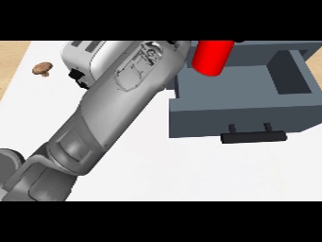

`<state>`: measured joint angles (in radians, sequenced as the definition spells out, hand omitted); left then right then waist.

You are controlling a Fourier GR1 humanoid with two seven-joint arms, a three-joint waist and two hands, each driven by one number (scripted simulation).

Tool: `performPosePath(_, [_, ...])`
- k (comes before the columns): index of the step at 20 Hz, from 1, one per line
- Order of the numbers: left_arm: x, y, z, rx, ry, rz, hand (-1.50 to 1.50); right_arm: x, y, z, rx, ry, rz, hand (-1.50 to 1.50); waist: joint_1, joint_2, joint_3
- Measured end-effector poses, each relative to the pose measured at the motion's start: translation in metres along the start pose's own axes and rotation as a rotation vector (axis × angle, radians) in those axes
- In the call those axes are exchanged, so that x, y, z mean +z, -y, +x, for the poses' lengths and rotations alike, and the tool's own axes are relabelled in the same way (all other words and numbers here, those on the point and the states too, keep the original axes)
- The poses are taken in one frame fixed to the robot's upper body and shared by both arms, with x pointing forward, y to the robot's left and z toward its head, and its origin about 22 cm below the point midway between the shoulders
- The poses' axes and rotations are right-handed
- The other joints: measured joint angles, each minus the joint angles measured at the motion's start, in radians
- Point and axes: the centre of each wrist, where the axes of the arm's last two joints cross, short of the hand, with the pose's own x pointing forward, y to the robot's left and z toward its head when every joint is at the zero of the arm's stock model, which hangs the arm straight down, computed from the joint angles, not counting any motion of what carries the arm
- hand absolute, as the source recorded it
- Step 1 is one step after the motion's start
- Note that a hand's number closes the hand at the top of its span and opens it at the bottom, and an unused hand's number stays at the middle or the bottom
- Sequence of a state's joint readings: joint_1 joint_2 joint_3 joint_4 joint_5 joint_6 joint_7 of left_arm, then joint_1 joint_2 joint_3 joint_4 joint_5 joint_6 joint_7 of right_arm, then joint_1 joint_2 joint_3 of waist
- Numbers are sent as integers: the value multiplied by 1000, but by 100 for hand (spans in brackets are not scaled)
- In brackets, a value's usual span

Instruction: Pick up the can, place it into the drawer and close the drawer

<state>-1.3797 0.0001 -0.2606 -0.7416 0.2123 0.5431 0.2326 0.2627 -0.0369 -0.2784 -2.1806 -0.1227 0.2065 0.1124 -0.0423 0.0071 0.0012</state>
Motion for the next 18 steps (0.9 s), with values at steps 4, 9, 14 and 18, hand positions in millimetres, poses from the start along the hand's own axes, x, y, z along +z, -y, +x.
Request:
performPosePath(4, [-7, 5, -1, -21, -5, 5, 150, -5, 2, -4, -3, 5, 9, -150, -8, 2, 0])
performPosePath(9, [-11, 12, -1, -53, -17, 18, 150, -14, -4, 3, 3, 11, 26, -150, -26, 7, 1])
performPosePath(14, [-12, 12, -15, -79, -29, 22, 150, -15, -7, 0, 3, 7, 29, -150, -34, 9, 1])
performPosePath(18, [-12, 12, -28, -109, -23, 50, 150, -21, -8, -6, 1, 18, 34, -150, -43, 13, 2])
